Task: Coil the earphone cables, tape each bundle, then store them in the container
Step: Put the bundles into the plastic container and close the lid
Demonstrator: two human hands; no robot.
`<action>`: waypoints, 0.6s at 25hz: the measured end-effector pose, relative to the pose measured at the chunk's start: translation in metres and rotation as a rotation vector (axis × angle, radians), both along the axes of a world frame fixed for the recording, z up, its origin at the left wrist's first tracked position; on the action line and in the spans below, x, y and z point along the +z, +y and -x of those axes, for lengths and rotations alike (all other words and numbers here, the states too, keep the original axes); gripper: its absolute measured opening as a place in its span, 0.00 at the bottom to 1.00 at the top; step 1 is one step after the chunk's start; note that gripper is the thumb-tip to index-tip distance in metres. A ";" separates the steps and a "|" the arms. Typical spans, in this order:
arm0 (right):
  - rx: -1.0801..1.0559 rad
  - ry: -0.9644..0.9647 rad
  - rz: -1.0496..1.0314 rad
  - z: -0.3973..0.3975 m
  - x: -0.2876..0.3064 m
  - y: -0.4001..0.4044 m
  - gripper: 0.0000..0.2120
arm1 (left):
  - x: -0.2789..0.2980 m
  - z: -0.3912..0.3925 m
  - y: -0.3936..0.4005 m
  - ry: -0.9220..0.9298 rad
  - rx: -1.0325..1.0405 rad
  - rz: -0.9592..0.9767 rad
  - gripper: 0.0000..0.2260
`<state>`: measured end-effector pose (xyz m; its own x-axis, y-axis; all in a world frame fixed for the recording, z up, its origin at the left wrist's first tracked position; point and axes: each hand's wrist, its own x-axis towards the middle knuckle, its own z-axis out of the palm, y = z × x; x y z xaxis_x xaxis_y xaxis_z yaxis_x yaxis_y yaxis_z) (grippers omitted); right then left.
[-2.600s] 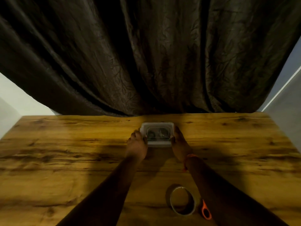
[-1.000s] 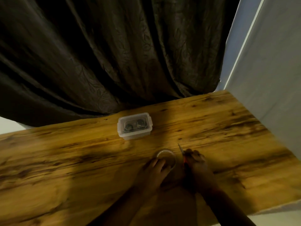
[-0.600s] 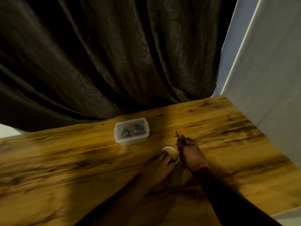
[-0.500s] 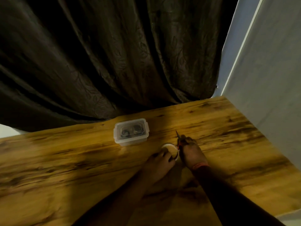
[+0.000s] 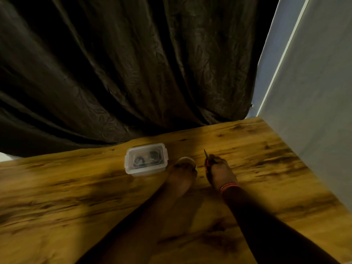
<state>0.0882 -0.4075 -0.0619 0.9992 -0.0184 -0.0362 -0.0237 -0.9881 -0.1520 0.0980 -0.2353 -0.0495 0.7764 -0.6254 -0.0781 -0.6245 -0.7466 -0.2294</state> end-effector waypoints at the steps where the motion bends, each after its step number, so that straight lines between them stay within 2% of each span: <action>1: 0.000 -0.016 -0.010 -0.004 0.000 0.000 0.17 | -0.005 -0.007 -0.002 0.032 0.022 0.052 0.13; 3: 0.015 -0.045 -0.024 -0.012 0.000 0.000 0.16 | -0.006 -0.019 -0.004 0.077 0.104 0.149 0.11; 5: 0.041 -0.030 -0.030 -0.019 0.000 0.001 0.16 | 0.002 -0.029 -0.008 0.240 0.221 0.134 0.16; 7: 0.040 -0.020 -0.022 -0.026 0.000 0.003 0.16 | 0.008 -0.036 -0.013 0.299 0.270 0.102 0.20; 10: 0.016 0.006 -0.033 -0.036 -0.004 0.004 0.18 | 0.018 -0.040 -0.018 0.306 0.299 0.237 0.19; 15: 0.024 0.026 0.010 -0.041 -0.011 0.004 0.20 | 0.022 -0.040 -0.013 0.362 0.290 0.353 0.18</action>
